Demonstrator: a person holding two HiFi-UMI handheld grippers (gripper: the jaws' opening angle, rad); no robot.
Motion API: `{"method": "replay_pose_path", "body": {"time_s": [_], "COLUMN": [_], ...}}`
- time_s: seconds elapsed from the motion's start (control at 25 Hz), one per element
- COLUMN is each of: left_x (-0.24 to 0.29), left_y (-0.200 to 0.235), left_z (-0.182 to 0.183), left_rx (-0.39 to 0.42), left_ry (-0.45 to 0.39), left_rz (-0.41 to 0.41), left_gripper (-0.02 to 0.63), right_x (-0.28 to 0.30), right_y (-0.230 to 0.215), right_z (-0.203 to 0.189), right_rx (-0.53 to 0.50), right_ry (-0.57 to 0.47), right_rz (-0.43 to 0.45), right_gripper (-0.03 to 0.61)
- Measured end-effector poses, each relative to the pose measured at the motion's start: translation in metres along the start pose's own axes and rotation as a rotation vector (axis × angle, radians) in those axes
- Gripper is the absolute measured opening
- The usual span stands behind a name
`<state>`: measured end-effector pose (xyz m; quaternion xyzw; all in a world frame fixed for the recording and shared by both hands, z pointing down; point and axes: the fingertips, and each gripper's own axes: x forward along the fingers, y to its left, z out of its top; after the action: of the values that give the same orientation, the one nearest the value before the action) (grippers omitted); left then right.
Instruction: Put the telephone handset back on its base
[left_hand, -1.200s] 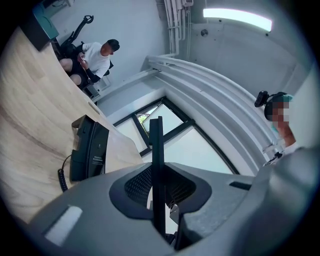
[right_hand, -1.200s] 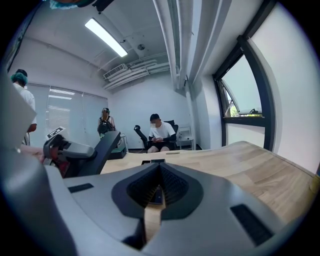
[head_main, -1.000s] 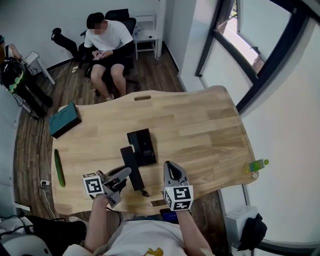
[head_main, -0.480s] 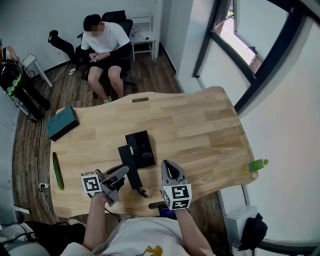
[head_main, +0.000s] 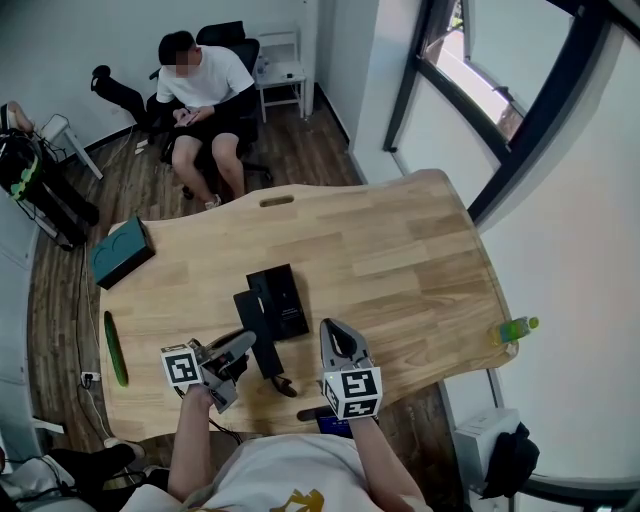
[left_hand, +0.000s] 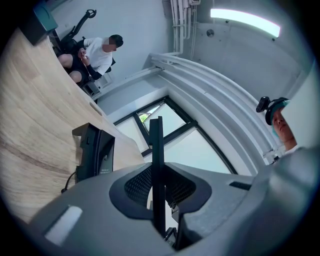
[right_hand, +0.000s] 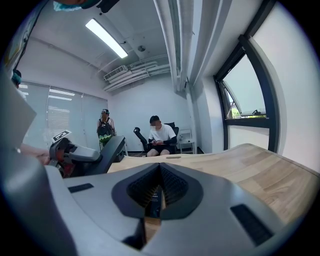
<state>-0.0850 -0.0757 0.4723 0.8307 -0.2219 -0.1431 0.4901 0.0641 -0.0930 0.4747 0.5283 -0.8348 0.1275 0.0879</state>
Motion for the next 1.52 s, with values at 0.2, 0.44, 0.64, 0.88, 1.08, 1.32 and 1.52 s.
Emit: {"method": "replay_pose_path", "body": {"time_s": [0.2, 0.44, 0.64, 0.88, 1.08, 1.32, 1.52], "left_x": [0.001, 0.006, 0.008, 0.011, 0.013, 0.016, 0.016], "left_y": [0.007, 0.017, 0.028, 0.04, 0.049, 0.062, 0.071], "left_z": [0.0, 0.0, 0.001, 0.002, 0.008, 0.008, 0.009], "left_rx": [-0.01, -0.025, -0.043, -0.06, -0.065, -0.085, -0.101], "left_ry": [-0.004, -0.005, -0.003, -0.001, -0.017, -0.016, -0.012], "left_rz": [0.005, 0.012, 0.013, 0.015, 0.01, 0.023, 0.032], "left_gripper": [0.072, 0.072, 0.072, 0.072, 0.072, 0.072, 0.072], "right_x": [0.004, 0.011, 0.02, 0.031, 0.038, 0.048, 0.057], "right_y": [-0.006, -0.008, -0.008, -0.013, -0.019, -0.023, -0.022], "right_z": [-0.005, -0.015, -0.023, -0.029, -0.034, -0.043, -0.047], "right_rx": [0.006, 0.012, 0.013, 0.017, 0.019, 0.026, 0.037], "right_ry": [0.014, 0.041, 0.068, 0.091, 0.11, 0.14, 0.159], "right_rz": [-0.004, -0.001, 0.002, -0.001, -0.006, 0.0, 0.007], "right_gripper": [0.003, 0.003, 0.003, 0.003, 0.003, 0.003, 0.003]}}
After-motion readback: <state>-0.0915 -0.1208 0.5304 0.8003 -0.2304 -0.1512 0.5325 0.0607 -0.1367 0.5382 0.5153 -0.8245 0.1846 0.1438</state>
